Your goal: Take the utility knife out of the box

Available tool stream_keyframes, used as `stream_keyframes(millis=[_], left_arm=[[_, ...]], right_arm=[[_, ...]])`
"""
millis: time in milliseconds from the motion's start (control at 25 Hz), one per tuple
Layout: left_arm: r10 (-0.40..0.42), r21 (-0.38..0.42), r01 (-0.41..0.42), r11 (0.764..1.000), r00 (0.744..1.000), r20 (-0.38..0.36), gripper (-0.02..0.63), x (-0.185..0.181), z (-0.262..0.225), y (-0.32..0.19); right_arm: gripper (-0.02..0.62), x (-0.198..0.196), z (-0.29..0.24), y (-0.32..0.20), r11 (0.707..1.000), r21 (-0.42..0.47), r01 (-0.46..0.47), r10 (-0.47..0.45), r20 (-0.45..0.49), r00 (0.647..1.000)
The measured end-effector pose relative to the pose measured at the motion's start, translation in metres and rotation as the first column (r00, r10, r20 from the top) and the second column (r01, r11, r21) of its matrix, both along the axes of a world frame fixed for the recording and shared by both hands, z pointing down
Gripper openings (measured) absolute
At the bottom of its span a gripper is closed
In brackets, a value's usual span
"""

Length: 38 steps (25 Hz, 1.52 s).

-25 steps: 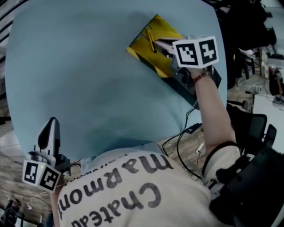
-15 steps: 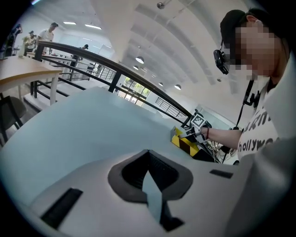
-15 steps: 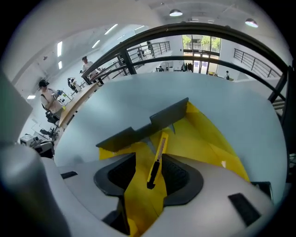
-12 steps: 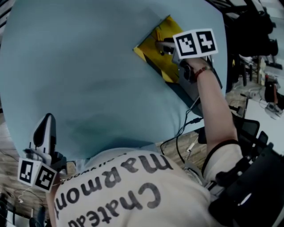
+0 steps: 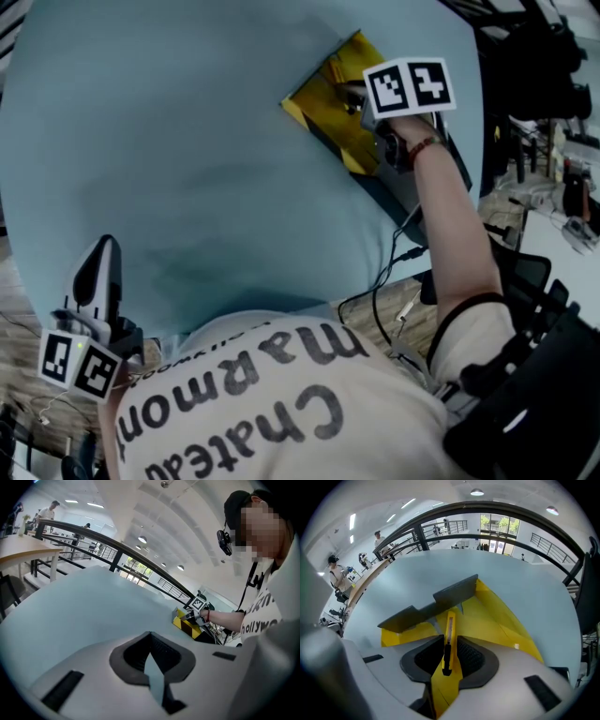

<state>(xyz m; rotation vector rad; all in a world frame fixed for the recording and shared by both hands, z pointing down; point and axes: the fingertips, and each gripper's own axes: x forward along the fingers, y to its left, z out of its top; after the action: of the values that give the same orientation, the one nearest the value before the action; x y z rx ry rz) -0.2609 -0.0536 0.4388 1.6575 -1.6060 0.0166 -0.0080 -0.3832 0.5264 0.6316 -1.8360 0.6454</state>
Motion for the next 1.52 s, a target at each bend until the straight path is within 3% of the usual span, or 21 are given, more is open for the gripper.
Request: stream_keyframes(millis=[440,680,760,920,1120,1200,1320,1400,1520], left_arm=[[-0.008,0.009,0.008,1.0,1.0,-0.008,0.002,0.017,0.004,0.007],[-0.01,0.024,0.009,1.0,1.0,0.02,0.002,0.026,-0.006,0.016],[-0.018,0.037,0.017,0.999,0.999,0.026,0.002,0.029,-0.011,0.02],[-0.018,0.073,0.016,0.997,0.999,0.035,0.002,0.04,-0.024,0.025],[0.005,0.12,-0.01,0.993,0.999,0.044,0.002,0.062,-0.033,0.027],[0.012,0.142,-0.018,0.99,0.999,0.041,0.002,0.071,-0.038,0.028],[0.021,0.184,-0.026,0.983,0.999,0.031,0.002,0.089,-0.048,0.031],[0.032,0.212,-0.037,0.976,0.999,0.025,0.002,0.1,-0.054,0.032],[0.072,0.233,-0.076,0.97,0.997,0.026,0.002,0.113,-0.06,0.03]], right_arm=[[0.086,-0.001,0.003,-0.004,1.0,0.013,0.024,-0.024,-0.002,1.0],[0.084,0.019,-0.008,0.008,0.988,0.089,0.124,-0.107,-0.17,0.98],[0.084,0.021,-0.017,0.016,0.984,0.101,0.149,-0.129,-0.183,0.975],[0.084,0.021,-0.041,0.029,0.984,0.135,0.114,-0.103,-0.091,0.991],[0.084,0.026,-0.068,0.05,0.967,0.251,-0.044,0.013,0.122,0.992],[0.084,0.023,-0.086,0.069,0.953,0.283,-0.112,0.03,0.278,0.96],[0.084,0.025,-0.116,0.111,0.944,0.267,-0.193,0.039,0.491,0.87],[0.084,0.033,-0.128,0.133,0.941,0.269,-0.204,0.026,0.544,0.839],[0.084,0.051,-0.145,0.153,0.929,0.32,-0.188,-0.021,0.55,0.835]])
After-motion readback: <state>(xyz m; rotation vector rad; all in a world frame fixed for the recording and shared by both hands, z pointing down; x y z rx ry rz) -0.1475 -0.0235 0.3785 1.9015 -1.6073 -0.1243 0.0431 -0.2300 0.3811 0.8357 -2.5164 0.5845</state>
